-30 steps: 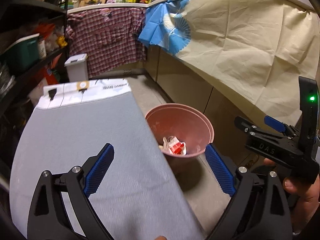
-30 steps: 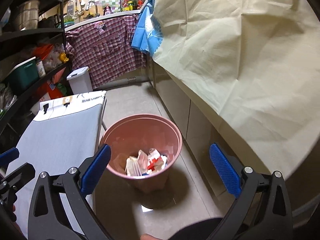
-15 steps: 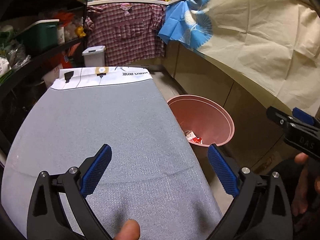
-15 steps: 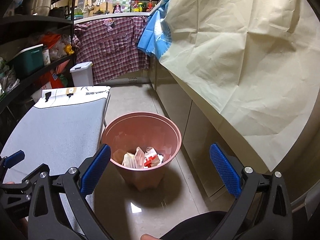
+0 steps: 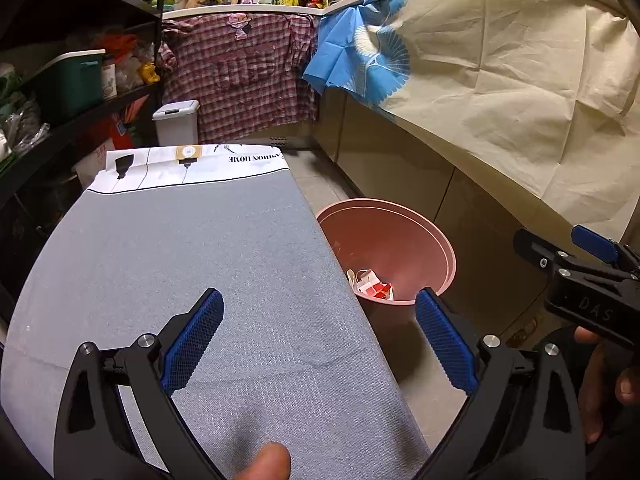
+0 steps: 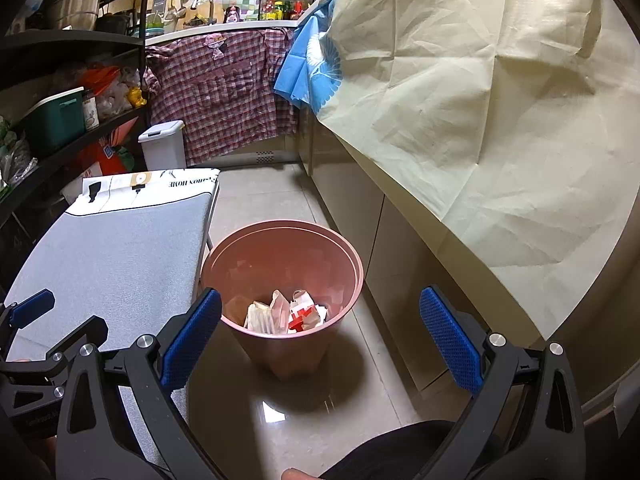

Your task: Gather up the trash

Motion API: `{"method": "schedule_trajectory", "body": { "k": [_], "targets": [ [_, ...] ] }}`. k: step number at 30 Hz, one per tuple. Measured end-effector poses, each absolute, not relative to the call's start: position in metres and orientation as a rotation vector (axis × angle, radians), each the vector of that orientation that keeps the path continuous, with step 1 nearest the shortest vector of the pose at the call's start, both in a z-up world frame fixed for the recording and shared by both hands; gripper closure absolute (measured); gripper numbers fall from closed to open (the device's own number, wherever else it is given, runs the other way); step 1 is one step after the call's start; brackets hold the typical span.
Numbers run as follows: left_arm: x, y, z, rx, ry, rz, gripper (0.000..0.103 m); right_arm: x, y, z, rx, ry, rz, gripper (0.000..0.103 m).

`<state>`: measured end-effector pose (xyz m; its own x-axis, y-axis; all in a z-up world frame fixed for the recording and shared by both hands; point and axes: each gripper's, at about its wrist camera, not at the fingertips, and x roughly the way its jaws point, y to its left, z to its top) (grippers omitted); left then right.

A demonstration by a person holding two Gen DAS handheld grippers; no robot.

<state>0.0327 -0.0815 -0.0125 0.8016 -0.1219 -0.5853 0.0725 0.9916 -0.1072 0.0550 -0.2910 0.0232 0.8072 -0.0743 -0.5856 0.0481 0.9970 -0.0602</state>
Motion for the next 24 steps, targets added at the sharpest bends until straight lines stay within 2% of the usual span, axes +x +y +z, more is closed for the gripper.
{"method": "schedule_trajectory", "body": {
  "k": [24],
  "targets": [
    [0.0328, -0.0827, -0.0118, -0.090, 0.635, -0.107, 0.009, 0.0552, -0.2911, 0.0235, -0.042, 0.628, -0.065, 0.005]
  ]
}}
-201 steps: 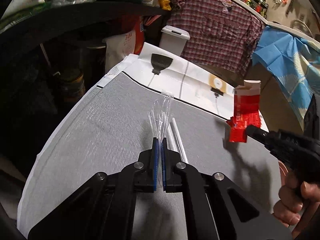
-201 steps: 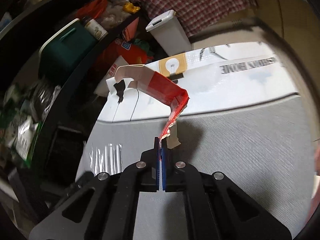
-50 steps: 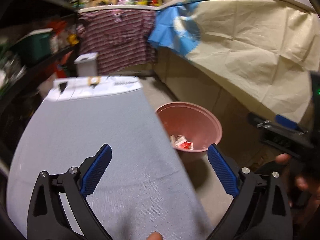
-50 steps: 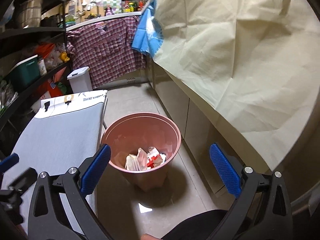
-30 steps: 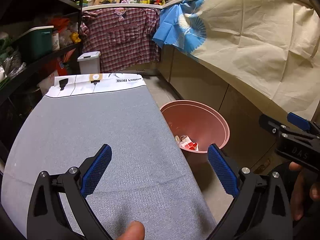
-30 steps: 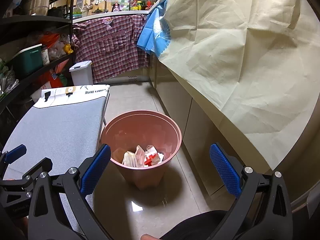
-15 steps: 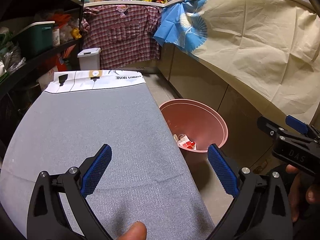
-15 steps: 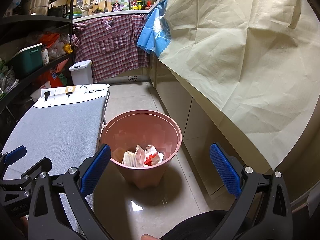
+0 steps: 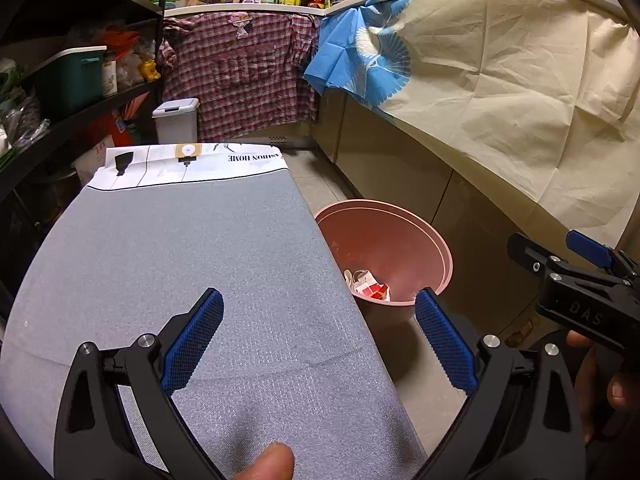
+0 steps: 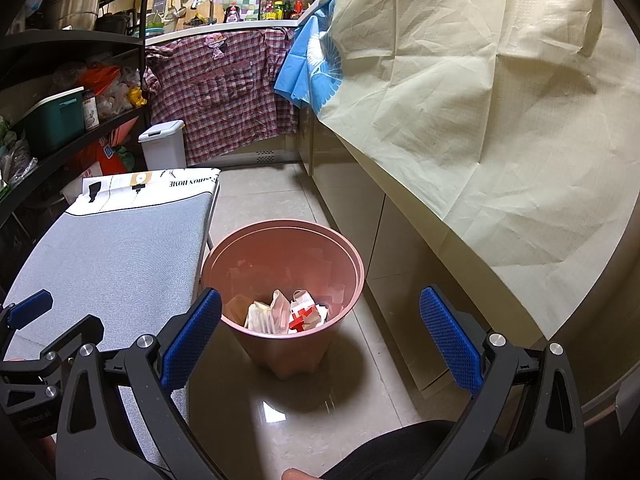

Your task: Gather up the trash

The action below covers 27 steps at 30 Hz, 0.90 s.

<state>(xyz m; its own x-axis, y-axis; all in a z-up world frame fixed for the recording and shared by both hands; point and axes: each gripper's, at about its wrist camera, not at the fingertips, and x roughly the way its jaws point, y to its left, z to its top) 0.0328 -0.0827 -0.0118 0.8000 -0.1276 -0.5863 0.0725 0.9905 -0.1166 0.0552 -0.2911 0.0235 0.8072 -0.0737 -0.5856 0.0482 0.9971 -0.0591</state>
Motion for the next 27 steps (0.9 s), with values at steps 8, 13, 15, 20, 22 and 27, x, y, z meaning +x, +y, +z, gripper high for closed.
{"method": "schedule_trajectory", "body": {
  "k": [8, 13, 15, 20, 22, 27],
  "targets": [
    [0.0315, -0.0848, -0.0098, -0.081, 0.621, -0.105, 0.009, 0.0552, -0.2911, 0.0235, -0.043, 0.628, -0.065, 0.005],
    [0.0313, -0.0844, -0.0091, -0.087, 0.621, -0.108, 0.010, 0.0552, -0.2912, 0.0235, -0.042, 0.628, -0.065, 0.005],
    [0.0313, -0.0843, -0.0088, -0.088, 0.620, -0.110, 0.010, 0.0553, -0.2913, 0.0235, -0.042, 0.628, -0.065, 0.005],
    [0.0313, -0.0831, -0.0090, -0.103, 0.616, -0.123, 0.010, 0.0552, -0.2913, 0.0235, -0.042, 0.628, -0.065, 0.005],
    [0.0319, -0.0842, -0.0090, -0.103, 0.619, -0.124, 0.010, 0.0552, -0.2913, 0.0235, -0.042, 0.629, -0.065, 0.005],
    [0.0305, -0.0857, -0.0072, -0.094, 0.601, -0.125, 0.010, 0.0553, -0.2914, 0.0235, -0.043, 0.628, -0.065, 0.005]
  ]
}}
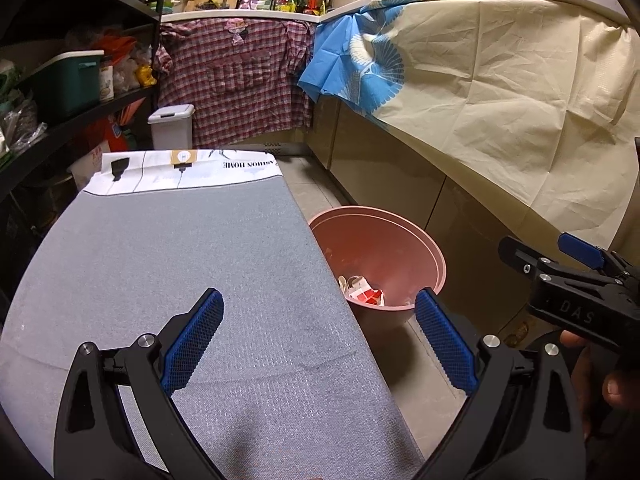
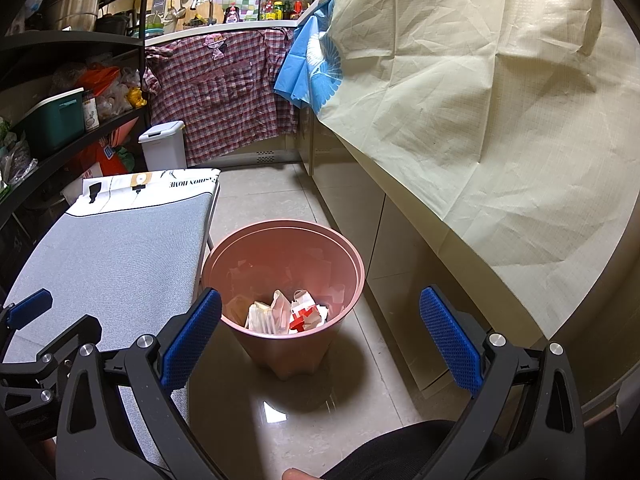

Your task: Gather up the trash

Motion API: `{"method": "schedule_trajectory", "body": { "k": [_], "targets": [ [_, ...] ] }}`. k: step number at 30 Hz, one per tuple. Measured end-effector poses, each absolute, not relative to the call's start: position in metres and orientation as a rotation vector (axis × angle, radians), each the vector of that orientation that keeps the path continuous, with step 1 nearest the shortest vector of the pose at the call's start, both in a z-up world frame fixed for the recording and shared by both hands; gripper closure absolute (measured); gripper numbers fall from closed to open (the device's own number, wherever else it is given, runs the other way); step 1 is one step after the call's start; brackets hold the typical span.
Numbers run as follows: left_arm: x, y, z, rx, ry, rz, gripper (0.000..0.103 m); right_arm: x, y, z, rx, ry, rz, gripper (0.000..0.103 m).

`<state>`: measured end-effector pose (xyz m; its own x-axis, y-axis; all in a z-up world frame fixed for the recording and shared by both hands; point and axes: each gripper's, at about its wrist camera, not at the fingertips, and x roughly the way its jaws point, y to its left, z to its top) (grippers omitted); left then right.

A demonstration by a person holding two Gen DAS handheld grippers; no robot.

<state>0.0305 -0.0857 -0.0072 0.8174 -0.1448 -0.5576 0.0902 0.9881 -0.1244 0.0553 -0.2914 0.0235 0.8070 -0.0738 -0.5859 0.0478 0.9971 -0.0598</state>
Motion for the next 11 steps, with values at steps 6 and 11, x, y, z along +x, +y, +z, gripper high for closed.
{"method": "schedule_trajectory", "body": {
  "k": [6, 11],
  "targets": [
    [0.0332, -0.0851, -0.0079, -0.099, 0.612, -0.117, 0.010, 0.0551, -0.2914, 0.0235, -0.042, 0.629, -0.065, 0.005],
    [0.0324, -0.0847, -0.0080, -0.095, 0.613, -0.116, 0.010, 0.0551, -0.2913, 0.0235, -0.043, 0.628, -0.065, 0.005]
  ]
}}
